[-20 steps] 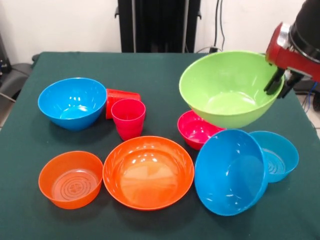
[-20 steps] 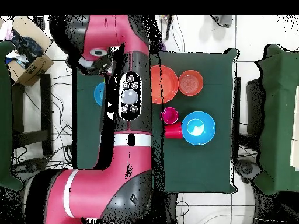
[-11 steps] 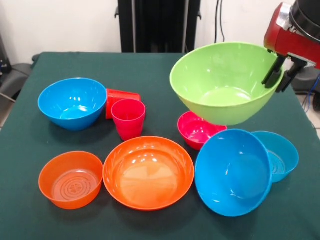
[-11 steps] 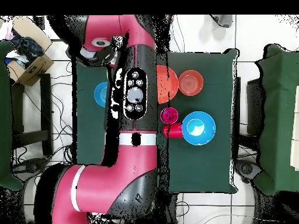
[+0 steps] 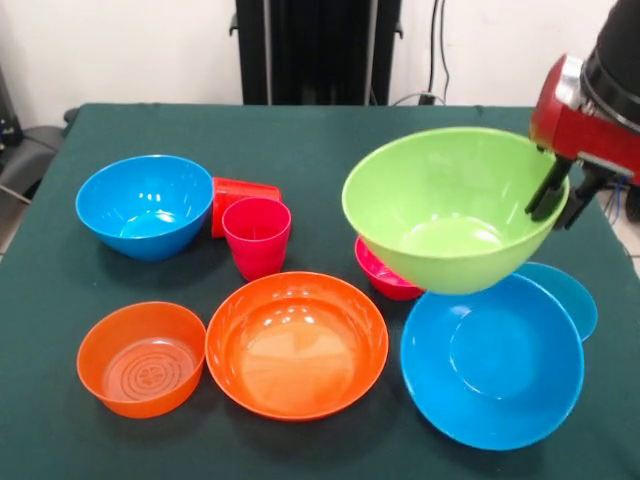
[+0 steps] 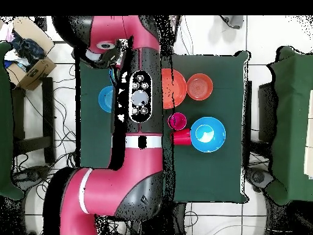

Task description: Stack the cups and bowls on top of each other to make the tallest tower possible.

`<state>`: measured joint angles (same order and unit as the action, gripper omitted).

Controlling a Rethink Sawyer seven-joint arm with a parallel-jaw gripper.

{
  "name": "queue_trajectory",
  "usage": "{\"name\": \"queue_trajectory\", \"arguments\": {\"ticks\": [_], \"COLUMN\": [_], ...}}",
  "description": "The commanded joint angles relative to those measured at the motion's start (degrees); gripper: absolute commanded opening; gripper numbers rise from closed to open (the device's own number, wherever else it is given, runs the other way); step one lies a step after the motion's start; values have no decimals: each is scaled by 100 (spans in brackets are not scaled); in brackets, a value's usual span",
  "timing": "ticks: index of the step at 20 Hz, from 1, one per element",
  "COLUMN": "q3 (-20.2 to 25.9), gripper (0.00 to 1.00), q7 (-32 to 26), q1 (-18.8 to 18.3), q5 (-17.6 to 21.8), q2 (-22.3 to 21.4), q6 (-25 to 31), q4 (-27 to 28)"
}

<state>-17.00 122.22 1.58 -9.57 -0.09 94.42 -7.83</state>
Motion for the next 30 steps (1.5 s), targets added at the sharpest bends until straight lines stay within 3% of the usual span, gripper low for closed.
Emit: {"name": "queue_trajectory", "arguments": {"ticks": [1, 12, 20, 25, 30], "q3": [168, 48, 359, 530, 688], "gripper": [0, 0, 0, 0, 0], "q7": [43, -80, -709, -1095, -1229], "q1": [-51, 95, 198, 202, 206], "q5": [-74, 132, 77, -26, -96], "q2": [311, 618, 617, 743, 549], "q6": [-552, -1421, -1855, -1909, -1749], "q4": [-103, -480, -1222, -1327, -1767]}}
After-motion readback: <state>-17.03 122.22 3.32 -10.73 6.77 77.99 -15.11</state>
